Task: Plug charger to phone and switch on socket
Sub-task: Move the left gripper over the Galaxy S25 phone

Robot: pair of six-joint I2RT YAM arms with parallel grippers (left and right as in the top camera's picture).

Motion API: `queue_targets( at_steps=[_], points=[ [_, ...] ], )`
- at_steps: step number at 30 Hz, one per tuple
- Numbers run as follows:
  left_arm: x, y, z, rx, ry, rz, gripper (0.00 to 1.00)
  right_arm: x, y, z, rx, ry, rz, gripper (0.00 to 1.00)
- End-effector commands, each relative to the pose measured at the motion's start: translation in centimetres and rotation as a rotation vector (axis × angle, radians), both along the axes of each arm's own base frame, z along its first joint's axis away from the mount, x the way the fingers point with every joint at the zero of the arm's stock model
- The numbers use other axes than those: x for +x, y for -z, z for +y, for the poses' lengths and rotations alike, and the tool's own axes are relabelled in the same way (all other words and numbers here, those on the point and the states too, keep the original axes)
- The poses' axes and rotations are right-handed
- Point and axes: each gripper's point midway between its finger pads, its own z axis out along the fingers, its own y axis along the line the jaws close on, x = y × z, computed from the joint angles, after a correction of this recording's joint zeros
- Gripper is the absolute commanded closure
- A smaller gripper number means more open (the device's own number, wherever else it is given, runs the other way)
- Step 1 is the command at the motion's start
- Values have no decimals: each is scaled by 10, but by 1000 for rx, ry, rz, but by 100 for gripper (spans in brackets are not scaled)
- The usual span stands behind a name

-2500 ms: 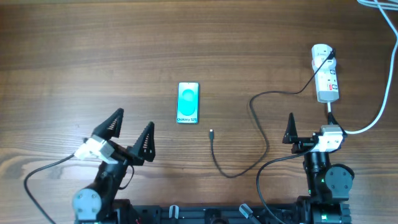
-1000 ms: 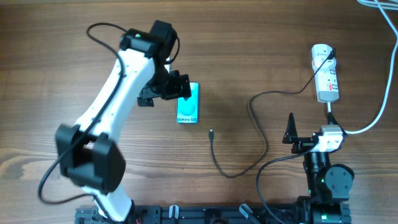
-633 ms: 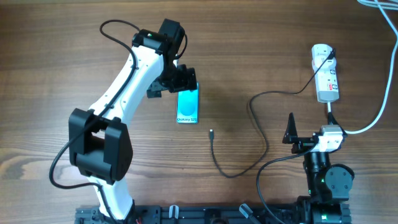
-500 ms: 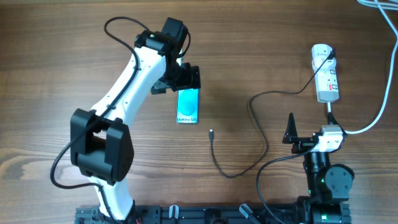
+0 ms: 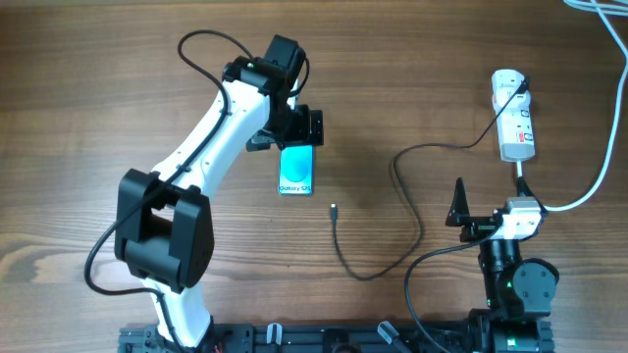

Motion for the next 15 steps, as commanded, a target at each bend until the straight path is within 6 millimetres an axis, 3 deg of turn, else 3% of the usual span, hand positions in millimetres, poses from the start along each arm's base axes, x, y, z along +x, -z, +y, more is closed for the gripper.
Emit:
queue_targets(
  at_steps=[1,4,15],
  points=[
    [-11,22,8,34,-20,47,0,0,0,1,14,-4,-3,0],
    [-11,35,18,91,-71,35,0,0,0,1,14,-4,-3,0],
    [-6,41,-3,85,-66,-29,0,0,0,1,14,-4,-3,0]
  ],
)
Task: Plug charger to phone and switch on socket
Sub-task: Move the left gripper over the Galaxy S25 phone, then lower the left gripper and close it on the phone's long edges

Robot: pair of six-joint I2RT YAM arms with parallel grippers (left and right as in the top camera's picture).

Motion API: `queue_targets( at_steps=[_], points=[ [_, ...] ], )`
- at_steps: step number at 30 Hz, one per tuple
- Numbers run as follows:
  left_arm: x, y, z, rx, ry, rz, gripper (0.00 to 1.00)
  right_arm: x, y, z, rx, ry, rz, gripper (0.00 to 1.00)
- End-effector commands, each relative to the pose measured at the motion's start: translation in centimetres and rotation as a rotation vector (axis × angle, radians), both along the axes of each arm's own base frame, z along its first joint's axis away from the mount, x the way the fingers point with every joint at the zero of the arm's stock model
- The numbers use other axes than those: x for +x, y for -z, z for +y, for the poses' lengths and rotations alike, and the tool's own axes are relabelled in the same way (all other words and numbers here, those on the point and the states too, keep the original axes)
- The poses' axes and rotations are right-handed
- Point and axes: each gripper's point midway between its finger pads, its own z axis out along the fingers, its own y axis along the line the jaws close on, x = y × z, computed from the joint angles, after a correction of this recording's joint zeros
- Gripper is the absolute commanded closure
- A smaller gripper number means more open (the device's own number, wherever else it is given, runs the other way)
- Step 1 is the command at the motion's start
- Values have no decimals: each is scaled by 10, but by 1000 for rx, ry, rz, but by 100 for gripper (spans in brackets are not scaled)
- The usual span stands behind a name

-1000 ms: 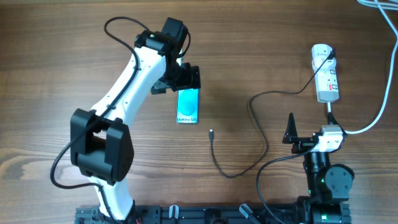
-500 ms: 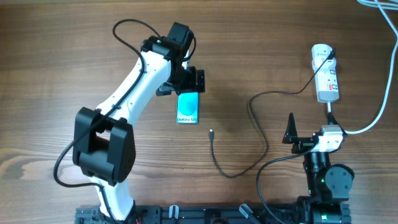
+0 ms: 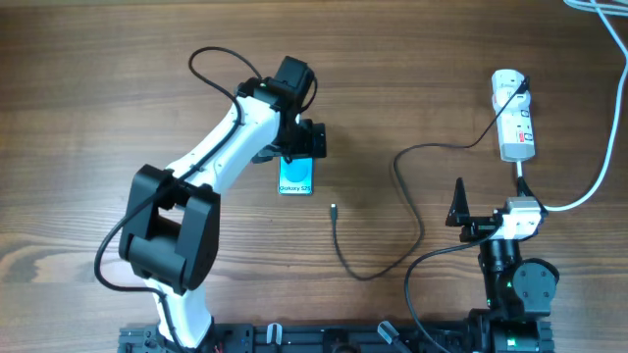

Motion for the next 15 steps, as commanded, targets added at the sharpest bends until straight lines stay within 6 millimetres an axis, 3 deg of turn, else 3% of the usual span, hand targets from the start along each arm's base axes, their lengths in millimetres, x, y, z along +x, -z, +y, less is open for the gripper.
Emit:
queue_targets(
  at_steps=[1,6,11,15],
  points=[
    [2,8,4,49,-61,-12,0,0,0,1,14,-4,-3,0],
    [1,15,7,72,-78,4,0,0,0,1,14,-4,-3,0],
    [-13,36,14,116,-112,93,0,0,0,1,14,-4,-3,0],
    [-17,35,14,122,-110,114,0,0,0,1,14,-4,-3,0]
  ],
)
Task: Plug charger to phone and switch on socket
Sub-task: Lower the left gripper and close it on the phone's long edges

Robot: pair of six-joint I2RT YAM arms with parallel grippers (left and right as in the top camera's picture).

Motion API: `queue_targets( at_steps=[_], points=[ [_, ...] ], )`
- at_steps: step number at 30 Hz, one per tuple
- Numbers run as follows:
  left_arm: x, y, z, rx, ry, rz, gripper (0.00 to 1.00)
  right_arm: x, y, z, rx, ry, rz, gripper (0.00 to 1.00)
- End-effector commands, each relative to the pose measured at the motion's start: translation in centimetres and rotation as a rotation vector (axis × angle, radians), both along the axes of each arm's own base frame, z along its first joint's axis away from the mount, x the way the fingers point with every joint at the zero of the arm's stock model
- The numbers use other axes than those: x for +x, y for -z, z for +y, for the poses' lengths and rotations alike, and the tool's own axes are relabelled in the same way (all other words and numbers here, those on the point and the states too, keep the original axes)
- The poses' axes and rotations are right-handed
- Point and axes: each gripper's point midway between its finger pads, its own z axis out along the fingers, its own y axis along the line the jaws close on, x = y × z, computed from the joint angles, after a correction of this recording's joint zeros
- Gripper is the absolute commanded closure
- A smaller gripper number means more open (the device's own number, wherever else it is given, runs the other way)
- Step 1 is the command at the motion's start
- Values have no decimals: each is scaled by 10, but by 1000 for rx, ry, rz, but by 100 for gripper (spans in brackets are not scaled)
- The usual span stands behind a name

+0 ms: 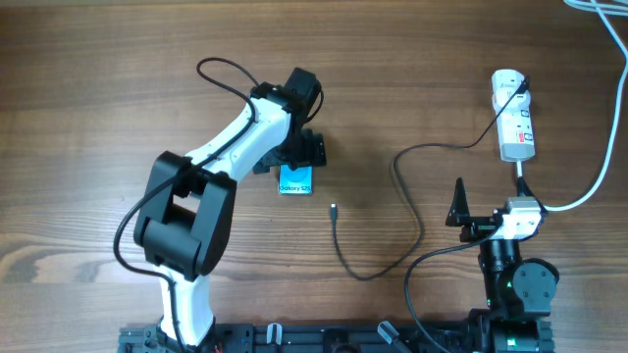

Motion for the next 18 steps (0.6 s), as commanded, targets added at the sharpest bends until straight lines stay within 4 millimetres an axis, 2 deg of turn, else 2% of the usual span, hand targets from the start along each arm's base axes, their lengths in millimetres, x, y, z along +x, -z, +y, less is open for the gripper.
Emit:
queue_targets(
  at_steps=[1,8,11,18],
  points=[
    [-3,-1,2,17,-24,23,0,0,0,1,14,-4,-3,0],
    [6,-26,-3,8,0,12,0,0,0,1,14,-4,-3,0],
    [9,-24,-6,-4,86,2,0,0,0,1,14,-4,-3,0],
    [24,-13,-15,-31,97,-41,0,0,0,1,14,-4,-3,0]
  ],
)
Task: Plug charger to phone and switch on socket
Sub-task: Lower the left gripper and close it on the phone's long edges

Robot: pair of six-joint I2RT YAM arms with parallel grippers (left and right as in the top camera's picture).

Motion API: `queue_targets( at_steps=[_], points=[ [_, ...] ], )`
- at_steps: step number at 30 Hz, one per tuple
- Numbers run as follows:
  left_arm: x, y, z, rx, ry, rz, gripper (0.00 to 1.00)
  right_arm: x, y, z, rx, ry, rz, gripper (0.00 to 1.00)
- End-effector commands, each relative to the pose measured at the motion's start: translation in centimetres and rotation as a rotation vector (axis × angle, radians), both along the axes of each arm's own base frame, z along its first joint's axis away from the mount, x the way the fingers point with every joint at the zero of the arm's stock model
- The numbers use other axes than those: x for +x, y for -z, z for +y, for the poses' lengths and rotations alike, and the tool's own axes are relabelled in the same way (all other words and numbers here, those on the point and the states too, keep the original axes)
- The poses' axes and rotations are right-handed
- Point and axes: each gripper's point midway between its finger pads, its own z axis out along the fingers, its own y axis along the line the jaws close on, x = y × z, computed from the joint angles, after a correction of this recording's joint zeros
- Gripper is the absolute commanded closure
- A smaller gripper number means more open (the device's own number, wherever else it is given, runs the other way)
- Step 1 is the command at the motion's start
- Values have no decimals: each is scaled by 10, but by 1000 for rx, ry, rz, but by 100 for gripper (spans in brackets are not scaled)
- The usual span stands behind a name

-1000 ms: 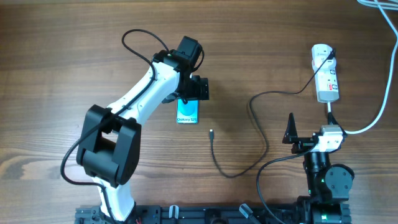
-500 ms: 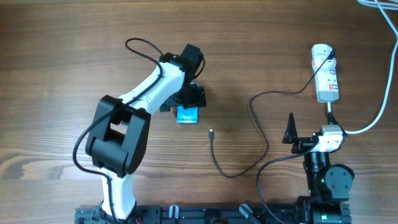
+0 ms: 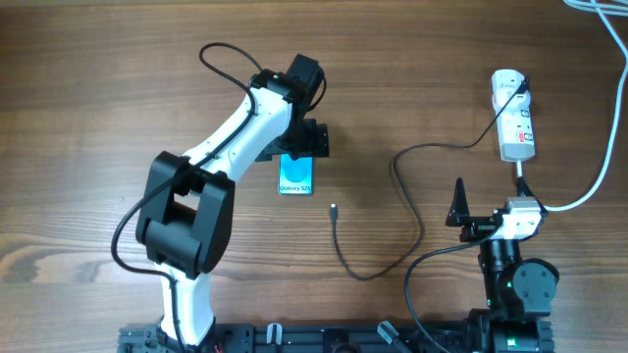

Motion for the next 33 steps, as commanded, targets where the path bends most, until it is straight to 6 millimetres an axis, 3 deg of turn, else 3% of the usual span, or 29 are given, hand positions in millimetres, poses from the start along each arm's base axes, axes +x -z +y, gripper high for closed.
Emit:
queue_targets(
  at_steps=[1,8,13,18,33],
  points=[
    [10,8,-7,-18,30,-15,0,0,0,1,14,-4,-3,0],
    [11,13,-8,-18,24,-15,0,0,0,1,14,-4,-3,0],
    [5,32,0,45,-16,29,0,0,0,1,14,-4,-3,0],
    [-3,46,-5,65,5,62,0,0,0,1,14,-4,-3,0],
    [-8,53,2,76,-4,83,0,0,0,1,14,-4,-3,0]
  ],
)
